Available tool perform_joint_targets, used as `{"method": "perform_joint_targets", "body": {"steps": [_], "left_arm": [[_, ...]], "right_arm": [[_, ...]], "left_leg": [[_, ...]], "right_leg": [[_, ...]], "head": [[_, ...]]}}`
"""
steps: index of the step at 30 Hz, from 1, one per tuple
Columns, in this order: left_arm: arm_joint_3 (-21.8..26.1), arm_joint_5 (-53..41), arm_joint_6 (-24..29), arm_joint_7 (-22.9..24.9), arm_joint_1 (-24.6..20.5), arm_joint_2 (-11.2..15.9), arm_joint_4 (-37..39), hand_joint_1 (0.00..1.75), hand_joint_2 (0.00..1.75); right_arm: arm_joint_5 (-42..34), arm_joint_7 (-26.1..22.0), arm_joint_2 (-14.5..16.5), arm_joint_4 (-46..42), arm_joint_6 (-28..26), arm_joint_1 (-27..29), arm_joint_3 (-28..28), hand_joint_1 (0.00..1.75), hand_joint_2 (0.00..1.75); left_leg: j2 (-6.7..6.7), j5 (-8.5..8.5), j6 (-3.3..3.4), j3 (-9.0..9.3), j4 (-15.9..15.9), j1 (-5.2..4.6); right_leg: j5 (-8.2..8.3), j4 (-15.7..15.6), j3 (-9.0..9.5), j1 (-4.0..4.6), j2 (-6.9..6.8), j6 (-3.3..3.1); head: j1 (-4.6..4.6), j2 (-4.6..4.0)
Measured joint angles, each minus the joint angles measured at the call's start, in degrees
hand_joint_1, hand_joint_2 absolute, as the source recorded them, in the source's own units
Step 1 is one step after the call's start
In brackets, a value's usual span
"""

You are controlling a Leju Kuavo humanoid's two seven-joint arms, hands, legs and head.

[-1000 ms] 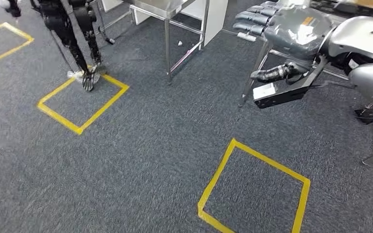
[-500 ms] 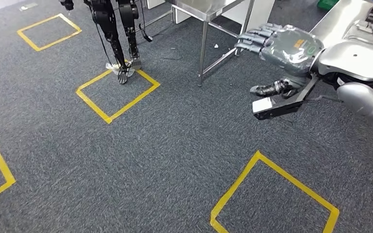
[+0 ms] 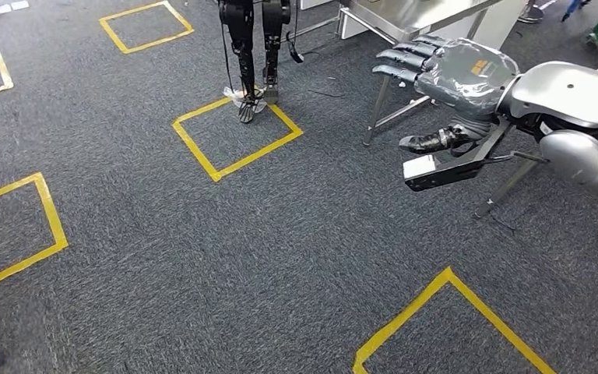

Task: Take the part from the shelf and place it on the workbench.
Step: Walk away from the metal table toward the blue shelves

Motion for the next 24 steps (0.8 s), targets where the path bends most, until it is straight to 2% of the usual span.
{"method": "perform_joint_targets", "body": {"steps": [1,2,3,4,5,6,8,9,10,12,13,14,16,17,18,19,20,21,22,24], "left_arm": [[0.01,0.00,-0.01,-0.02,-0.04,0.01,0.00,0.00,0.00],[0.02,0.00,-0.02,-0.03,-0.07,0.02,0.00,0.00,0.00],[0.03,0.00,-0.02,-0.03,-0.08,0.03,0.00,0.00,0.00],[0.03,-0.01,-0.01,-0.04,-0.07,0.03,0.00,0.00,0.00],[0.03,-0.01,0.00,-0.04,-0.07,0.03,0.00,0.00,0.00],[0.03,-0.02,0.01,-0.03,-0.08,0.03,0.00,0.00,0.00],[0.04,-0.09,0.03,-0.02,-0.09,-0.02,0.01,0.00,0.00],[0.05,-0.13,0.03,0.00,-0.10,-0.05,0.01,0.00,0.00],[0.06,-0.17,0.03,0.03,-0.05,-0.09,0.02,0.00,0.00],[0.07,-0.19,0.04,0.09,0.09,-0.10,0.01,0.00,0.00],[0.08,-0.20,0.07,0.10,0.17,-0.09,0.00,0.00,0.00],[0.09,-0.20,0.12,0.11,0.18,-0.09,-0.01,0.00,0.00],[0.10,-0.22,0.19,0.13,0.10,-0.08,-0.01,0.00,0.00],[0.10,-0.24,0.20,0.14,0.05,-0.09,-0.01,0.00,0.00],[0.10,-0.25,0.20,0.13,0.03,-0.09,-0.01,0.00,0.00],[0.10,-0.26,0.18,0.13,0.04,-0.09,-0.01,0.00,0.00],[0.10,-0.26,0.14,0.10,0.06,-0.07,-0.02,0.00,0.00],[0.10,-0.27,0.09,0.07,0.07,-0.04,-0.02,0.00,0.00],[0.11,-0.27,0.05,0.04,0.07,0.00,-0.02,0.00,0.00],[0.12,-0.32,0.01,-0.08,0.01,0.05,-0.03,0.00,0.00]], "right_arm": [[0.00,0.00,-0.04,0.00,0.01,0.06,-0.05,0.00,0.00],[0.00,0.00,-0.08,0.02,0.03,0.20,-0.05,0.00,0.00],[0.00,0.00,-0.10,0.05,0.08,0.41,-0.03,0.00,0.00],[-0.01,-0.01,-0.11,0.08,0.14,0.60,-0.02,0.00,0.00],[-0.01,-0.01,-0.12,0.10,0.22,0.71,-0.03,0.00,0.00],[-0.02,-0.02,-0.12,0.11,0.32,0.73,-0.06,0.00,0.00],[-0.02,-0.03,-0.13,0.10,0.54,0.65,-0.18,0.00,0.00],[-0.02,-0.07,-0.13,0.11,0.62,0.61,-0.24,0.00,0.00],[-0.03,-0.10,-0.12,0.11,0.67,0.55,-0.28,0.00,0.00],[-0.04,-0.16,-0.04,0.09,0.68,0.45,-0.33,0.00,0.00],[-0.05,-0.16,0.03,0.06,0.67,0.42,-0.35,0.00,0.00],[-0.06,-0.17,0.09,0.02,0.65,0.40,-0.37,0.00,0.00],[-0.07,-0.17,0.10,-0.04,0.61,0.34,-0.40,0.00,0.00],[-0.07,-0.17,0.06,-0.05,0.60,0.34,-0.41,0.00,0.00],[-0.07,-0.17,0.02,-0.05,0.60,0.38,-0.41,0.00,0.00],[-0.07,-0.17,-0.01,-0.05,0.59,0.47,-0.41,0.00,0.00],[-0.07,-0.17,-0.02,-0.08,0.59,0.54,-0.41,0.00,0.00],[-0.08,-0.17,-0.03,-0.11,0.59,0.58,-0.41,0.00,0.00],[-0.08,-0.17,-0.06,-0.14,0.58,0.60,-0.41,0.00,0.00],[-0.09,-0.16,-0.25,-0.18,0.53,0.59,-0.44,0.00,0.00]], "left_leg": [[-0.61,0.04,0.15,-0.01,-0.03,-0.06],[-1.27,0.05,0.25,-0.03,-0.01,-0.14],[-2.06,0.04,0.31,-0.03,0.05,-0.25],[-2.89,0.02,0.34,-0.03,0.14,-0.36],[-3.75,-0.01,0.34,-0.01,0.30,-0.45],[-4.61,-0.06,0.30,0.03,0.48,-0.51],[-6.21,-0.17,0.09,-0.14,0.83,-0.48],[-6.92,-0.13,-0.15,-0.38,0.93,-0.39],[-7.63,-0.03,-0.46,-0.66,0.91,-0.22],[-8.81,0.23,-1.21,-1.06,0.77,-0.01],[-8.11,0.04,-1.51,-1.26,1.08,-0.11],[-6.49,-0.68,-1.80,-1.81,2.21,-0.26],[-2.24,-3.74,-2.24,-4.60,7.90,-0.35],[-1.08,-5.46,-2.45,-6.59,11.75,-0.18],[-0.61,-6.55,-2.61,-8.28,14.94,-0.01],[-0.41,-6.68,-2.76,-9.16,16.53,0.14],[-0.26,-5.76,-2.87,-8.91,15.92,0.24],[0.10,-4.04,-2.93,-7.47,13.15,0.30],[0.99,-2.20,-2.92,-5.34,9.10,0.33],[2.35,-0.18,-2.43,-1.91,2.81,0.02]], "right_leg": [[-1.87,3.77,-1.81,-0.05,1.58,0.04],[-3.44,7.78,-3.89,-0.02,2.28,0.08],[-4.15,10.82,-5.61,0.03,2.56,0.09],[-3.65,11.82,-6.43,0.05,2.68,0.02],[-2.06,10.51,-6.18,0.08,2.86,-0.15],[0.34,7.14,-4.93,0.10,3.47,-0.41],[3.75,-0.14,-1.94,0.14,6.13,-1.09],[4.44,-2.30,-1.08,0.23,7.12,-1.36],[4.39,-3.10,-0.78,0.35,7.52,-1.58],[4.59,-3.71,-0.43,0.45,6.20,-1.98],[4.77,-4.19,-0.01,0.39,5.39,-2.26],[4.95,-4.71,0.45,0.31,4.55,-2.61],[5.04,-5.22,1.07,0.46,2.81,-3.12],[4.95,-5.21,1.14,0.57,1.97,-3.28],[4.86,-5.15,1.17,0.66,1.15,-3.32],[4.75,-5.10,1.18,0.68,0.39,-3.31],[4.61,-5.01,1.22,0.67,-0.32,-3.21],[4.40,-4.87,1.31,0.65,-1.00,-3.04],[4.12,-4.65,1.43,0.63,-1.69,-2.80],[3.44,-4.16,1.58,0.90,-2.94,-2.13]], "head": [[0.01,-0.01],[0.02,-0.01],[0.02,-0.01],[0.01,-0.01],[0.01,0.00],[0.01,-0.01],[-0.02,-0.01],[-0.04,-0.01],[-0.04,0.00],[-0.04,0.00],[-0.04,0.00],[-0.14,-0.01],[-0.33,-0.01],[-0.43,-0.01],[-0.43,0.00],[-0.44,0.00],[-0.44,0.00],[-0.44,0.00],[-0.44,0.00],[-0.41,-0.01]]}}
